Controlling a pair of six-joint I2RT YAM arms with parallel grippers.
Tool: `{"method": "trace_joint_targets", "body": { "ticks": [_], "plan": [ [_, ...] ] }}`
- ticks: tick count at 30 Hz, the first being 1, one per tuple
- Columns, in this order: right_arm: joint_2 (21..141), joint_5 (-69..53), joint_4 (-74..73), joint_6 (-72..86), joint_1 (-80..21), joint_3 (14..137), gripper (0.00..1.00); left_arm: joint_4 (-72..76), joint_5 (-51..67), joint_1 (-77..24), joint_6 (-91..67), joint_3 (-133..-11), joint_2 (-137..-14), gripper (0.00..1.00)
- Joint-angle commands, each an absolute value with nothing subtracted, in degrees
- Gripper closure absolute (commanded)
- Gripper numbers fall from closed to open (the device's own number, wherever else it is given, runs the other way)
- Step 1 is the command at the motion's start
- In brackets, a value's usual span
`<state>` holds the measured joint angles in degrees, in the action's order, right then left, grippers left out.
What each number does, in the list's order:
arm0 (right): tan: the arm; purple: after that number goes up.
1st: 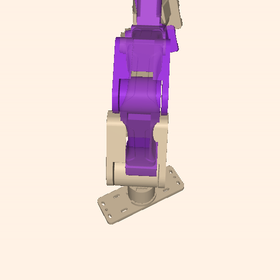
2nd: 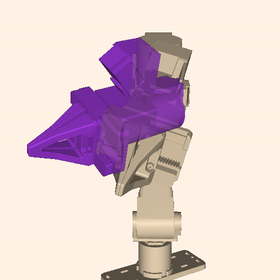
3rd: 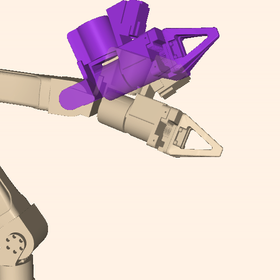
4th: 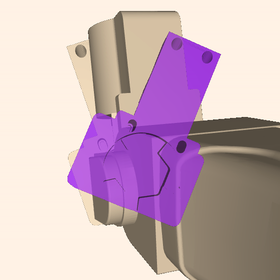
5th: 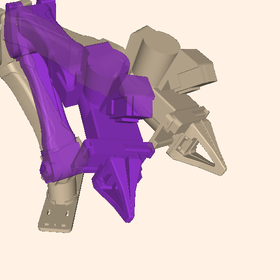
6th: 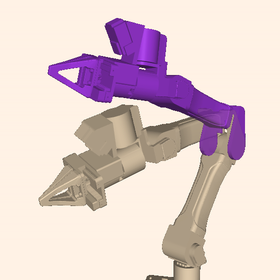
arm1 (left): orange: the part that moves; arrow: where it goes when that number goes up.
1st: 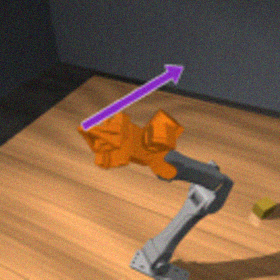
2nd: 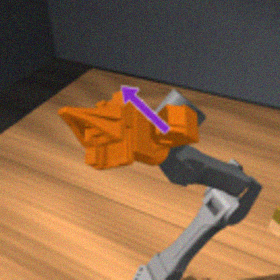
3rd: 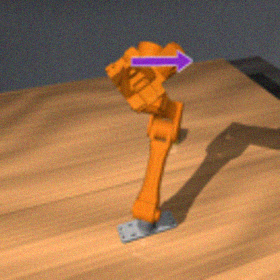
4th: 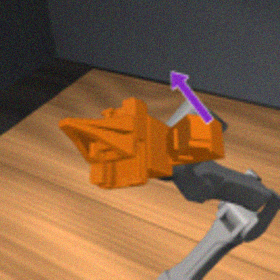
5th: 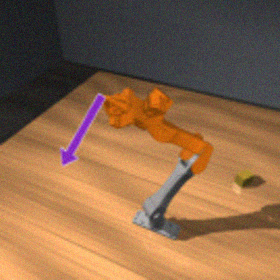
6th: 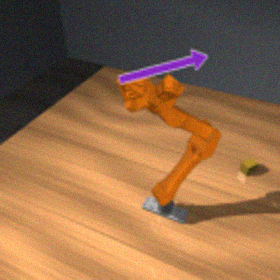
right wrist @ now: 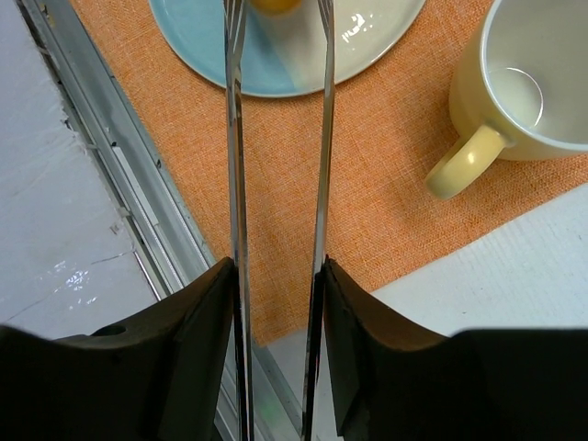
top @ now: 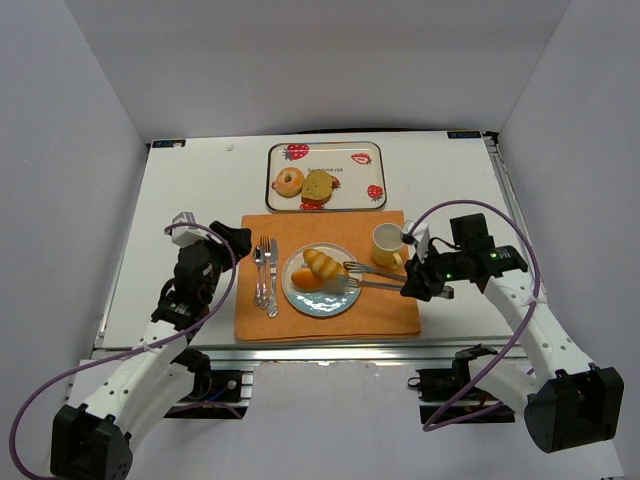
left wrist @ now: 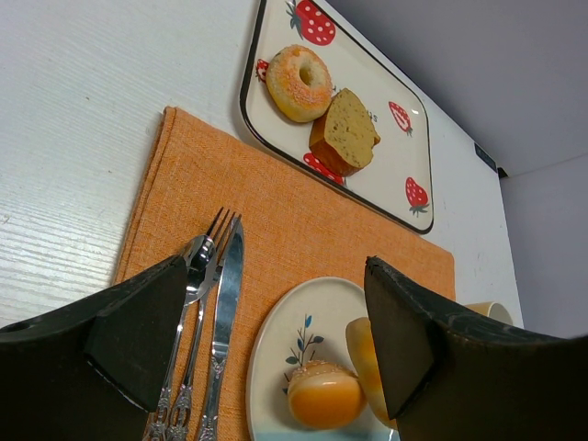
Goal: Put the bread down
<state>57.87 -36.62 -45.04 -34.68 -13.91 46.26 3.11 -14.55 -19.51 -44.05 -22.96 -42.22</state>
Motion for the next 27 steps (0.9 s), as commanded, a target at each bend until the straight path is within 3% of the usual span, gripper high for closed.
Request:
{"method": "trace_joint_targets", "body": {
  "ticks": [1,20,27],
  "plan": [
    [57.7,-37.1,-44.5,-34.9,-14.1,47.4,0.52,4.2,-14.2,-19.3,-44.4,-22.9,-42.2,0.13],
    [57.2,-38.3,-45.5,-35.9,-14.1,48.2,0.53,4.4,-14.2,-19.3,-44.3,-22.9,-42.5,0.13],
    [54.7,-42.1,-43.9,-35.4,-14.1,55.7,0.71,4.8,-13.8,-19.3,-44.4,-22.9,-42.9,0.13]
  ]
}}
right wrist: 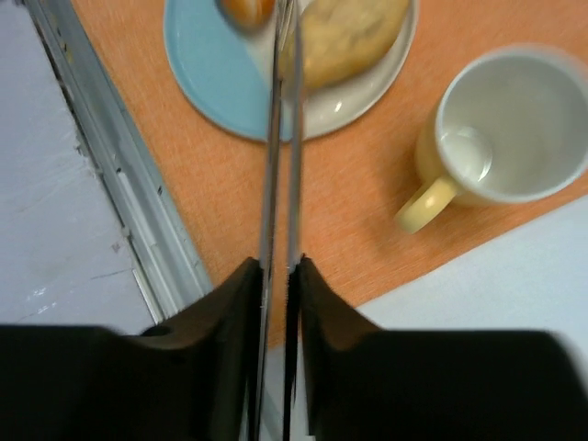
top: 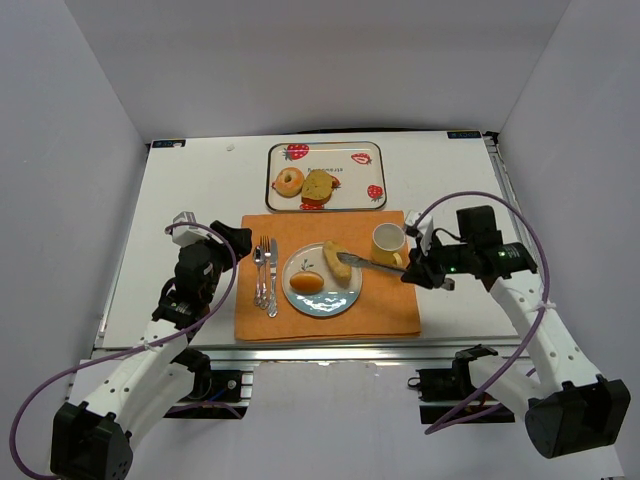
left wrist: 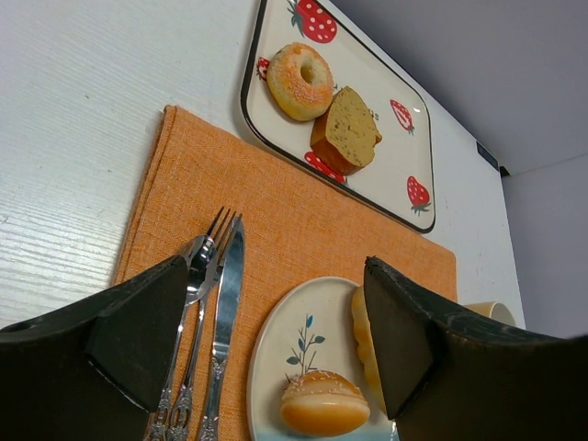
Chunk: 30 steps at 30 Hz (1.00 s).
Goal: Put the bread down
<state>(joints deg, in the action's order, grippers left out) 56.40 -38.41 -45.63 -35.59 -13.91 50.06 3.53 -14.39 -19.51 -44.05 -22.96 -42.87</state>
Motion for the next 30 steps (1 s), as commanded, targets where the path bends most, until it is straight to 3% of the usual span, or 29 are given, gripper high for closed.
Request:
{"method": "trace_joint_targets", "body": {
  "ticks": [1,3,4,6,7,8,10,11,12,14,19,24,27,28,30],
  "plan": [
    [54.9,-42.1,-43.3,-34.9,-14.1,56.5,0.78,4.9,-13.7,-19.3,-44.4,-23.0,-43.0,0.14],
    [55.2,-41.1,-40.3,-32.5,-14.1,58.1,0.85,5.1,-13.4,-19.3,-44.3,-23.2,-43.2,0.16],
    [55.4,-38.3,-38.5,-31.0,-14.1,59.1,0.96,5.2,-13.4,-19.3,-44.3,-23.3,-43.3,0.17],
    [55.5,-32.9,-30.9,-23.9,-13.4,59.3,1.00,5.2,-13.1,-19.3,-44.2,-23.4,-43.4,0.28],
    [56.0,-26.2,-28.2,-21.4,-12.5,58.5,1.00,5.4,-12.7,-19.3,-44.1,-23.4,-43.3,0.36],
    [56.5,-23.1,-25.7,-19.3,-9.9,57.8,1.00,5.4,-12.3,-19.3,-44.0,-23.4,-43.3,0.55],
    [58.6,-13.1,-18.0,-12.6,-7.2,55.7,1.00,6.3,-10.5,-19.3,-43.9,-23.2,-43.4,0.76],
    [59.5,-9.3,-15.3,-10.8,-5.1,52.7,1.00,6.5,-9.8,-19.3,-43.7,-23.2,-43.8,0.85],
    [60.5,-6.4,-12.6,-9.9,-4.2,51.0,1.00,6.8,-9.0,-19.3,-43.5,-23.2,-44.0,0.86],
    [64.7,-0.7,-6.0,-9.4,-1.7,46.4,1.00,7.3,-7.2,-19.3,-43.3,-23.2,-44.8,0.85],
    [76.2,-1.7,3.7,-7.9,4.8,42.8,1.00,7.3,-5.7,-19.3,-42.7,-23.6,-45.7,0.38],
    [84.8,-2.5,7.3,-11.0,7.6,43.1,1.00,6.5,-5.4,-19.3,-42.3,-23.8,-45.2,0.26],
    [89.3,-3.4,6.2,-14.9,8.0,43.0,0.67,6.6,-5.5,-19.3,-42.4,-23.5,-45.0,0.24],
    [89.8,-4.8,5.7,-15.8,8.2,43.1,0.50,7.0,-5.2,-19.3,-42.4,-23.3,-45.2,0.24],
    [90.7,-6.1,3.7,-18.1,8.9,43.6,0.36,7.6,-4.4,-19.3,-42.4,-23.3,-45.6,0.23]
  ]
}}
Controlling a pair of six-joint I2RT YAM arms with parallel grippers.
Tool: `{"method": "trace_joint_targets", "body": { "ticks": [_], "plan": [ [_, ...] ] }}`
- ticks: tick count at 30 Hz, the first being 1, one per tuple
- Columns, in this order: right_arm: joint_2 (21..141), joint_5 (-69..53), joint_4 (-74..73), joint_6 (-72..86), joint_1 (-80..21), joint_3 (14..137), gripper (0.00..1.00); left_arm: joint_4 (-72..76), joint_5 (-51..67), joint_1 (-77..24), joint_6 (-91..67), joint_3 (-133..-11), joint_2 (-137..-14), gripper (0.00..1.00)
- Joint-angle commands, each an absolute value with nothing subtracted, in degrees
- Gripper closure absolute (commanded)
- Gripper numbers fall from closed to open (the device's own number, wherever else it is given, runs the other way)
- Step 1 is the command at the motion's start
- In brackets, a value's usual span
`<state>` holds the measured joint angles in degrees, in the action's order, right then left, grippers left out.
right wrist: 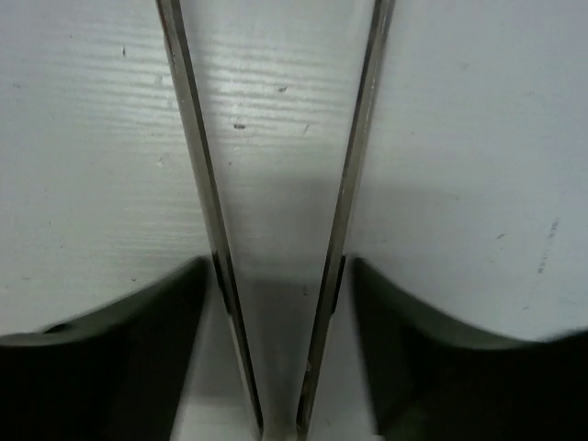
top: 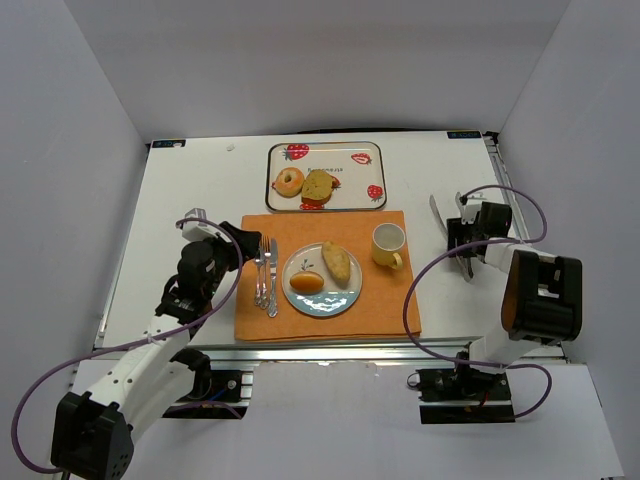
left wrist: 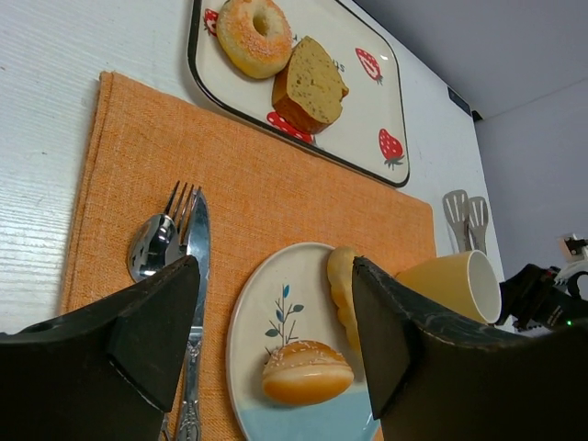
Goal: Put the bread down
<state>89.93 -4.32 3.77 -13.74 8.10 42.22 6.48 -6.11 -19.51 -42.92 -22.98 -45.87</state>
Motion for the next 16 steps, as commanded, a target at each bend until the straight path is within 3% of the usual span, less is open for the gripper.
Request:
{"method": "trace_joint_targets", "body": {
  "ticks": [1,2,4,5,6,7,9,11,12,13,16],
  "plan": [
    [90.5,-7.8,3.4,-18.5,9.3,43.6,0.22,7.6,-3.9,-19.3,-42.3,-23.4,-46.0,0.23],
    [90.2,-8.6,3.1,-19.1,9.9,43.7,0.15,7.8,-3.4,-19.3,-41.9,-23.6,-46.7,0.23],
    [88.5,-10.3,1.0,-21.0,10.3,44.3,0.11,8.3,-1.3,-19.3,-41.4,-24.0,-47.7,0.35],
    [87.6,-11.2,0.2,-21.5,10.5,45.4,0.11,8.3,-0.5,-19.3,-40.8,-24.6,-49.0,0.46],
    [85.3,-12.0,-1.1,-22.4,10.5,46.2,0.10,8.4,-0.1,-19.3,-40.5,-25.0,-49.7,0.75],
    [84.0,-12.9,-3.2,-23.0,10.5,47.0,0.11,8.5,0.7,-19.3,-40.3,-25.2,-50.4,0.89],
    [80.8,-12.4,-4.1,-23.5,9.8,49.9,0.11,9.0,4.4,-19.3,-39.7,-26.3,-52.8,1.00],
    [79.7,-10.0,-6.2,-22.0,7.2,53.0,0.10,9.5,7.5,-19.4,-38.8,-27.1,-54.5,0.97],
    [79.1,-9.0,-6.8,-21.5,6.3,56.3,0.11,9.3,8.3,-19.4,-38.4,-28.2,-56.1,0.91],
    [78.9,-7.9,-7.5,-20.9,5.3,58.0,0.11,8.6,8.9,-19.6,-38.1,-28.8,-56.9,0.69],
    [78.7,-10.6,-9.5,-18.4,1.3,63.7,0.11,7.0,9.4,-20.7,-36.0,-31.3,-59.5,0.44]
  ]
}}
